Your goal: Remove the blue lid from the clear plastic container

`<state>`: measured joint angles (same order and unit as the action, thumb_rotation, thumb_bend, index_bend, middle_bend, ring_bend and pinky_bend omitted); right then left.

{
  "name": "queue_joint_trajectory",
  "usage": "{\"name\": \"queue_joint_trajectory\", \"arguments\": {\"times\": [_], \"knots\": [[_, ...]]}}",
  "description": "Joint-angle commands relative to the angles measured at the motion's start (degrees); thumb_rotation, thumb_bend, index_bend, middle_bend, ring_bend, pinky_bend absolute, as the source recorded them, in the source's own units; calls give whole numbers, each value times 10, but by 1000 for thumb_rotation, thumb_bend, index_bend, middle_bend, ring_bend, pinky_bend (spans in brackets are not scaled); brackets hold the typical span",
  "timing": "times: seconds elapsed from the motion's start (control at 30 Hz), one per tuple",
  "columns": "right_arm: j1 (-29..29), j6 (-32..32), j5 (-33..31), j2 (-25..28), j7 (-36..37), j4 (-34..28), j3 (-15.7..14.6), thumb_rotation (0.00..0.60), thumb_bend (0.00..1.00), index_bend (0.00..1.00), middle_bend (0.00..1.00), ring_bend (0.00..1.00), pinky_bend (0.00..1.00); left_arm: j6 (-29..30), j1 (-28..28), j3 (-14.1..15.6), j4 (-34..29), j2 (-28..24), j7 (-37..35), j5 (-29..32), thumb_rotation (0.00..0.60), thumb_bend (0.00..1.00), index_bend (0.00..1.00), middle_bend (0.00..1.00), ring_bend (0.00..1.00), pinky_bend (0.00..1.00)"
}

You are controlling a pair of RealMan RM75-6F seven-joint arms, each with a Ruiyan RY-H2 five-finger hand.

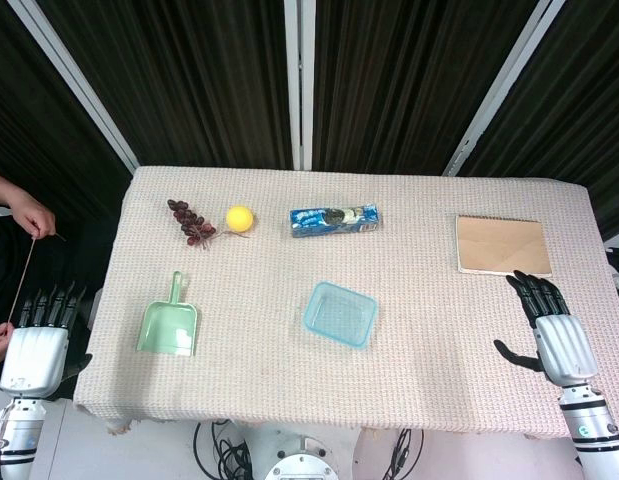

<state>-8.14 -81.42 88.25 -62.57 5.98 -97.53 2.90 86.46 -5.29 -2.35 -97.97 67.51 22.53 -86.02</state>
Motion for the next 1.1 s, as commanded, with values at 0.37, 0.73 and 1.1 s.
{"name": "queue_joint_trajectory", "arguments": {"times": [0.37,0.73,1.1], "knots": [[-26,23,23,-8,7,2,2,600,130,0,47,0,0,3,1,6,7,6,-5,-12,600,41,54,30,0,0],[-129,157,20,-103,8,74,17,600,62,0,47,0,0,-7,-8,12,14,20,-7,-30,600,41,62,30,0,0],[-222,237,3,-241,-32,181,43,600,25,0,4,0,0,-32,-23,10,18,24,-7,-25,600,41,62,30,0,0]]}}
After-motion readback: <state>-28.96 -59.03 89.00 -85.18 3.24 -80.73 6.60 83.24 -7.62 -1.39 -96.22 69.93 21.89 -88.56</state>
